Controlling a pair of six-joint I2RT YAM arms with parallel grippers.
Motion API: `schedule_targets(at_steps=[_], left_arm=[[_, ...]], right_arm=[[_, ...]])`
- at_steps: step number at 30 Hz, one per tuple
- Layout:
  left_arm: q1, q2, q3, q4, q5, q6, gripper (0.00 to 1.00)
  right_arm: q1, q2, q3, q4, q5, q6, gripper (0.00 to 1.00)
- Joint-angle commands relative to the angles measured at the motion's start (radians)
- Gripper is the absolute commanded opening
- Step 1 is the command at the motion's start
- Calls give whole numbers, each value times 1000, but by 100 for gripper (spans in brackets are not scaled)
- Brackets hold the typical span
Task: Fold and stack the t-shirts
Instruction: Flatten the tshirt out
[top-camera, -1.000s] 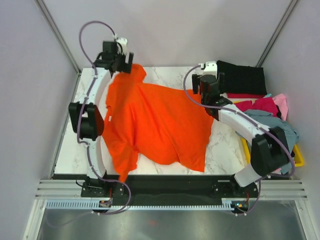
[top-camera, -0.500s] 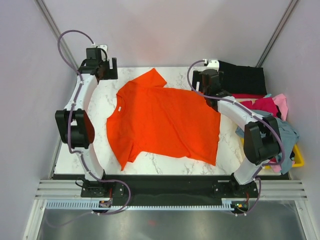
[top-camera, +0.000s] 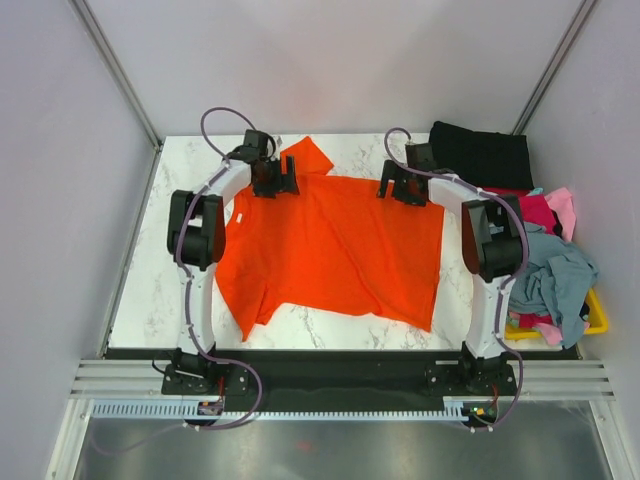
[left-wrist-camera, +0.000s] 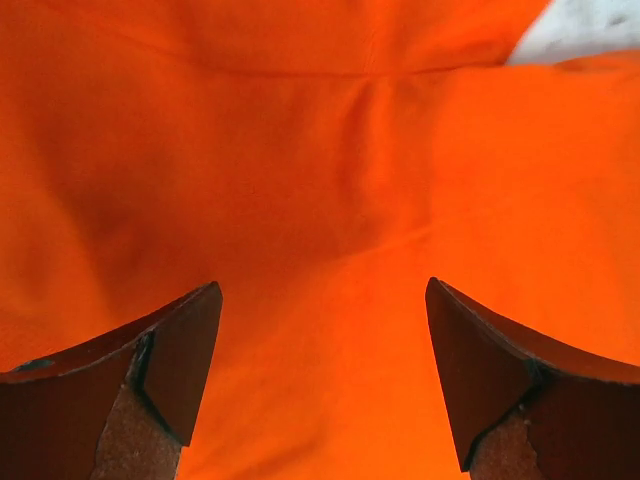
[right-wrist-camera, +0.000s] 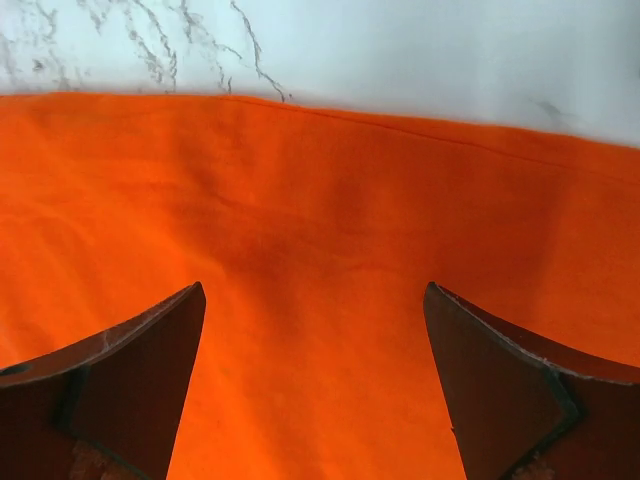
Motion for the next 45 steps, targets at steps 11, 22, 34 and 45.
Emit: schedule_targets(at_steps=[11, 22, 34, 45], left_arm=[[128, 141, 102, -51, 27, -190, 89], [249, 115, 84, -61, -9, -146, 91], [209, -168, 21, -127, -168, -61, 100], [7, -957, -754, -215, -352, -236, 97]], right_arm=[[26, 332, 381, -116, -148, 16, 98], [83, 653, 859, -173, -222, 60, 98], [84, 525, 858, -52, -280, 7, 98], [112, -81, 225, 70, -231, 77, 98]])
